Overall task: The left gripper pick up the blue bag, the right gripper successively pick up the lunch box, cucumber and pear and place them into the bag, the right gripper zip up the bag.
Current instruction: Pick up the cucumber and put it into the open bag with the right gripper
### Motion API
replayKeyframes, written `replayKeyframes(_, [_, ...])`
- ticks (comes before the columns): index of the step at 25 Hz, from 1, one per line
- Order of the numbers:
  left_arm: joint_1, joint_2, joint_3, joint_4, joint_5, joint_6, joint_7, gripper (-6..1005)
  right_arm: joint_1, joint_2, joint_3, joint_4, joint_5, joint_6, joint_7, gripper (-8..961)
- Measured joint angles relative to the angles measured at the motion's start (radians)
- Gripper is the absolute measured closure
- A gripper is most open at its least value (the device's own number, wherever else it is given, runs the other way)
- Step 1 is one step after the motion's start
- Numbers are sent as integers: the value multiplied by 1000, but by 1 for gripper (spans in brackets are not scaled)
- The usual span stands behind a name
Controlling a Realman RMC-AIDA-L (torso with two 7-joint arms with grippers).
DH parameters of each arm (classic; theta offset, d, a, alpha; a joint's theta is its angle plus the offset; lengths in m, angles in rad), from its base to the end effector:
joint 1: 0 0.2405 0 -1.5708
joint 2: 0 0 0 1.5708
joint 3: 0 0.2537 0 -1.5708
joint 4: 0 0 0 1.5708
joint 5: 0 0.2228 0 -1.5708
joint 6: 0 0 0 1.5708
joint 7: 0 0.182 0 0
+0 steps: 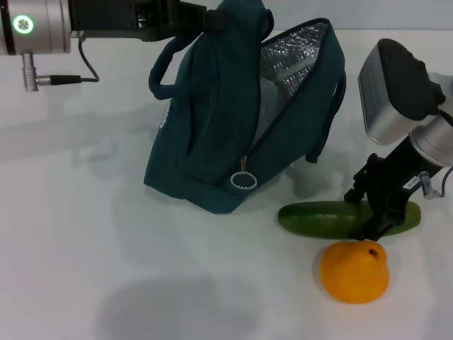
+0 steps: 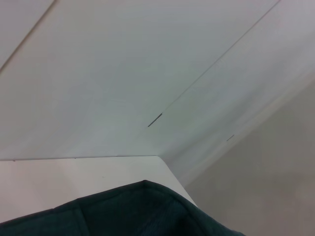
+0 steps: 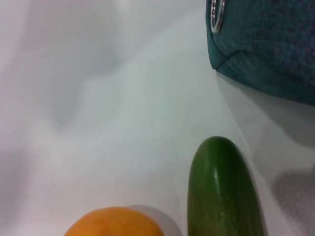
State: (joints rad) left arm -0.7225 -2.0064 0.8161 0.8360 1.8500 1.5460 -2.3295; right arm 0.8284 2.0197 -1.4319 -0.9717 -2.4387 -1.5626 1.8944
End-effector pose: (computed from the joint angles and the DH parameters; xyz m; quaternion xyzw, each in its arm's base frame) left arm -0.1462 0.4197 0.0218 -0.8440 -0.4509 -0.2891 0.0282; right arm 0.1815 0.3786 -0.0659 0.9755 -0.0300 0.2178 0.0062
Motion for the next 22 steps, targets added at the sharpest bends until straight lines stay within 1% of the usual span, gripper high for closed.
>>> replayKeyframes(7, [1,0,0,0,0,0,-1,882,-1,0,-9,1,-2,-4,2,314])
replayKeyframes(12, [1,0,0,0,0,0,-4,881,-9,-4,6,1,-5,-15,3,316])
replayKeyframes(13, [2,0,0,0,0,0,-4,881,-19,-5,42,0,-4,-30,1,316])
replayKeyframes(14, [2,1,0,0,0,0,-5,881,-19,-5,42,0,-4,-30,1,317])
replayKeyframes(18, [2,2,0,0,0,0,-5,881,-49,-11,153,-12,4,-75,-27,317])
replayKeyframes(22, [-1,3,0,0,0,0,-5,880,-73,-19,226,-13,5,-116,-43,318])
